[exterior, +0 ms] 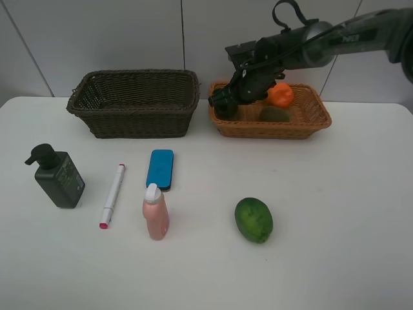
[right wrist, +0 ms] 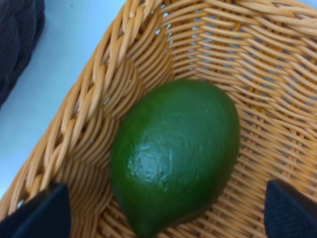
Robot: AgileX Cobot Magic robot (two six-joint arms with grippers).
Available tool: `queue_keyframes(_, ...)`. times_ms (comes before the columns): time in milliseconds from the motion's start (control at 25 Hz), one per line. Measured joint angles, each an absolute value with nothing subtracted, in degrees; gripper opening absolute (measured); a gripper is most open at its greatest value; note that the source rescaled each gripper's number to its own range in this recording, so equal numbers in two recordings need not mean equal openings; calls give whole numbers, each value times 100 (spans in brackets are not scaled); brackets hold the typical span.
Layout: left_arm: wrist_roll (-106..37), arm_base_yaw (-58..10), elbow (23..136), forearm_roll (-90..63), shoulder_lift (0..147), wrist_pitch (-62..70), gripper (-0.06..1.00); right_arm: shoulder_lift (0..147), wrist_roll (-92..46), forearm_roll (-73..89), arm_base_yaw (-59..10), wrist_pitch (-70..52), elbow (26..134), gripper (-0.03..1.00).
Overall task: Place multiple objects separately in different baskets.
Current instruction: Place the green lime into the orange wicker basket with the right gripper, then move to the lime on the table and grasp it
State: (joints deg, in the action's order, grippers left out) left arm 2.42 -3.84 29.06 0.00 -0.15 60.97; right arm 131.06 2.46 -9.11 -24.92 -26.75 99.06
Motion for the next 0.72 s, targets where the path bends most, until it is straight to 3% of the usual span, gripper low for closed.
queue_keyframes(200, 242, -384, 2906, 0, -15, 6097, 100, 12771, 246, -903, -2492, -3148, 9906, 100)
queue_keyframes(720, 242, -384, 2906, 0, -15, 6097, 100, 10753, 246, -776, -2492, -6076, 9919, 100)
